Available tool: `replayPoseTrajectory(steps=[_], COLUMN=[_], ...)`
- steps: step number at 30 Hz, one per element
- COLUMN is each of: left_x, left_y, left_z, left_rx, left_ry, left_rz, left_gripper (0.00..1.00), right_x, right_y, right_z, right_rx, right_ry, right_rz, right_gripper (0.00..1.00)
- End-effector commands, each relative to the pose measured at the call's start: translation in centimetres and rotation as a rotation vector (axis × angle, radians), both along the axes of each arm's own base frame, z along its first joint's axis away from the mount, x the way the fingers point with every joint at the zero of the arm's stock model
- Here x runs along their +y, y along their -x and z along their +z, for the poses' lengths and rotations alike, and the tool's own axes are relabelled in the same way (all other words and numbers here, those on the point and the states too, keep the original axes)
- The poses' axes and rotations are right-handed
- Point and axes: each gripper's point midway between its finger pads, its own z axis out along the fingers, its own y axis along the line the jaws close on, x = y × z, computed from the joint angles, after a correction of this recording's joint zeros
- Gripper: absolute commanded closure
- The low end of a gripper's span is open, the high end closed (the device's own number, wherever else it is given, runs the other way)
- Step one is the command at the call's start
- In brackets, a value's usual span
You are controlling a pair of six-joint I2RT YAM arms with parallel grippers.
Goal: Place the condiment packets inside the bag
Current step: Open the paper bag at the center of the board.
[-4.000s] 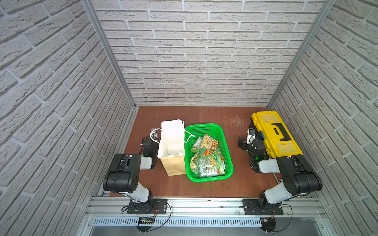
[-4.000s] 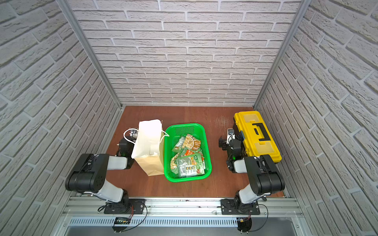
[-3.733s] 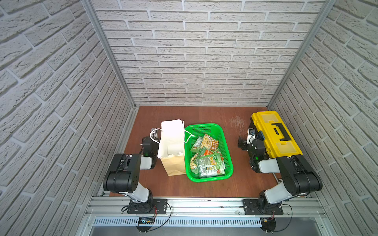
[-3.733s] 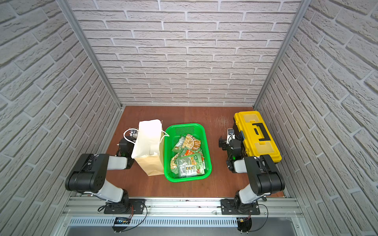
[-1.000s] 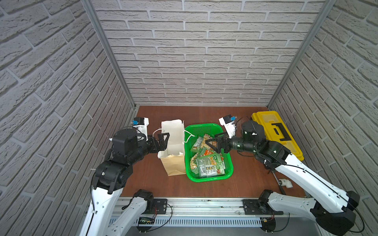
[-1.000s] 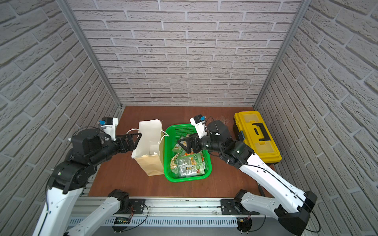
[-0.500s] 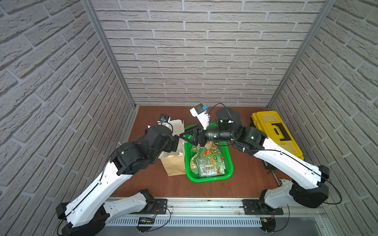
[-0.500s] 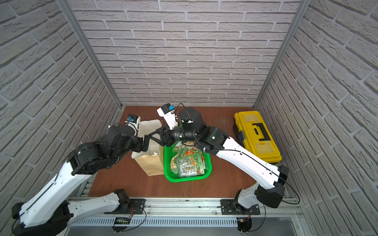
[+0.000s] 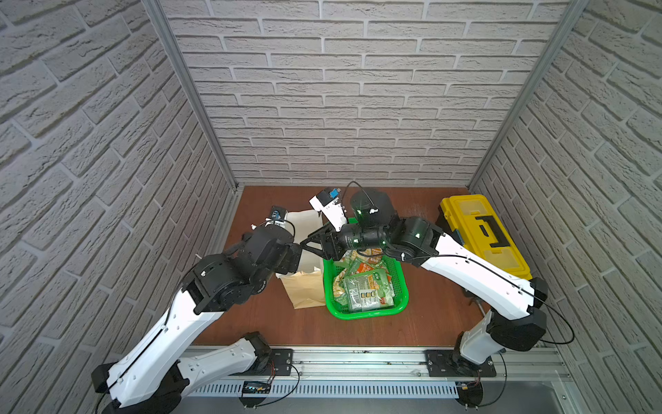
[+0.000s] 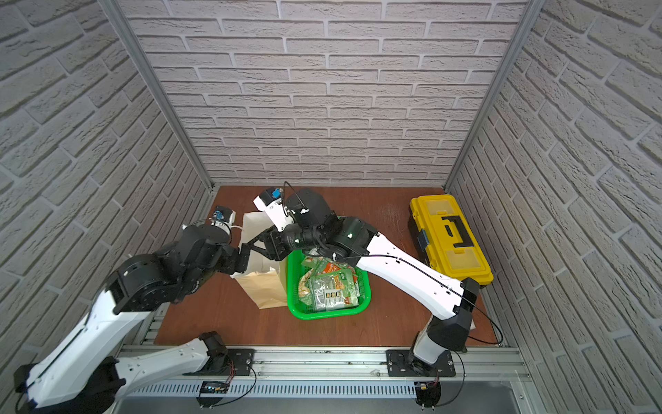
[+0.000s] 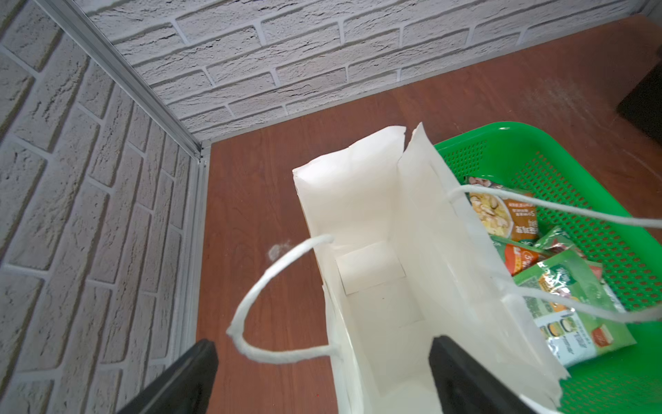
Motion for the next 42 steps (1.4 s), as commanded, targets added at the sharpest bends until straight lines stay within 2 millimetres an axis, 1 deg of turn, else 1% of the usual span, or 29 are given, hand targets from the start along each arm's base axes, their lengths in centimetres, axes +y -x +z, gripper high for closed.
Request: replayPoseTrajectory(steps=[1, 3, 5, 8, 10, 11, 12, 13, 15, 16, 18, 19, 20, 21, 22, 23, 24, 26, 27, 29, 30, 32, 34, 35, 37, 40, 42], left_x=[-2.9, -1.9, -0.5, 1.6, 2.7, 2.7, 2.7, 1.9, -0.3, -1.7, -2.9, -3.7, -4.6, -5.5, -6.1, -6.5, -7.1, -7.6, -7.6, -6.5, -5.9, -5.3, -4.8, -4.0, -1.5, 0.7, 1.7], left_y=[1.7, 1.7, 1.8, 1.9, 2.2, 2.4, 3.0, 3.6, 4.6, 5.2, 5.3, 5.2, 5.2, 4.8, 4.0, 3.7, 3.1, 2.7, 2.5, 1.9, 1.3, 0.2, -0.9, -1.4, -1.8, -1.6, -1.4], left_z=[7.9, 8.0, 7.8, 7.3, 7.3, 7.5, 8.1, 8.8, 10.2, 10.8, 11.4, 11.2, 11.3, 11.0, 10.2, 9.7, 9.0, 8.4, 8.2, 7.5, 6.8, 4.6, 1.7, 0.7, -0.9, -1.8, -2.1], left_rx=[-0.213, -0.235, -0.250, -0.273, -0.302, -0.319, -0.351, -0.372, -0.418, -0.429, -0.408, -0.366, -0.345, -0.300, -0.242, -0.204, -0.161, -0.140, -0.150, -0.178, -0.172, -0.097, 0.005, 0.030, 0.041, 0.053, 0.060], left_ry=[0.351, 0.328, 0.289, 0.215, 0.206, 0.219, 0.255, 0.300, 0.407, 0.462, 0.501, 0.515, 0.517, 0.518, 0.511, 0.506, 0.487, 0.461, 0.445, 0.392, 0.352, 0.280, 0.229, 0.195, 0.080, -0.020, -0.062], left_rz=[-0.162, -0.128, -0.084, -0.011, 0.018, 0.010, -0.030, -0.094, -0.233, -0.312, -0.354, -0.373, -0.407, -0.414, -0.390, -0.378, -0.372, -0.379, -0.374, -0.330, -0.289, -0.229, -0.175, -0.131, -0.018, 0.058, 0.089], left_gripper=[0.02, 0.02, 0.02, 0.02, 0.02, 0.02, 0.02, 0.02, 0.02, 0.02, 0.02, 0.03, 0.08, 0.10, 0.05, 0.02, 0.02, 0.02, 0.02, 0.02, 0.02, 0.07, 0.17, 0.19, 0.20, 0.20, 0.20], right_x=[-3.5, -3.7, -4.2, -4.9, -4.9, -4.9, -4.9, -4.8, -4.6, -4.3, -3.6, -3.2, -3.0, -2.8, -2.6, -2.5, -2.5, -2.6, -3.0, -3.6, -3.9, -4.0, -4.0, -4.0, -3.9, -3.7, -3.6], right_y=[-5.2, -4.9, -4.6, -3.8, -3.1, -2.8, -2.6, -2.5, -2.7, -2.8, -3.2, -3.5, -3.8, -4.2, -4.7, -5.0, -5.4, -6.0, -6.4, -6.8, -7.0, -7.3, -7.4, -7.4, -7.4, -7.4, -7.5], right_z=[-8.7, -8.1, -7.0, -4.5, -2.6, -1.7, -1.0, -0.4, 0.1, -0.1, -0.3, -0.8, -1.2, -1.9, -2.6, -3.3, -4.1, -5.7, -6.4, -7.6, -8.2, -9.2, -10.1, -10.4, -10.9, -11.4, -11.5], right_rx=[0.017, 0.011, -0.003, -0.035, -0.045, -0.050, -0.053, -0.055, -0.054, -0.047, -0.035, -0.028, -0.022, -0.014, -0.007, 0.001, 0.009, 0.023, 0.028, 0.034, 0.043, 0.062, 0.078, 0.079, 0.086, 0.093, 0.095], right_ry=[0.296, 0.278, 0.250, 0.178, 0.098, 0.066, 0.038, 0.018, 0.007, 0.010, 0.016, 0.028, 0.039, 0.059, 0.080, 0.101, 0.124, 0.167, 0.188, 0.217, 0.226, 0.239, 0.253, 0.259, 0.262, 0.263, 0.263], right_rz=[-0.235, -0.232, -0.240, -0.231, -0.206, -0.199, -0.189, -0.182, -0.175, -0.171, -0.165, -0.167, -0.170, -0.178, -0.188, -0.195, -0.208, -0.231, -0.249, -0.276, -0.284, -0.291, -0.291, -0.289, -0.287, -0.280, -0.277], right_gripper=[0.55, 0.53, 0.53, 0.51, 0.50, 0.50, 0.50, 0.49, 0.49, 0.49, 0.49, 0.49, 0.49, 0.49, 0.49, 0.49, 0.49, 0.49, 0.49, 0.49, 0.49, 0.49, 0.49, 0.49, 0.48, 0.46, 0.45])
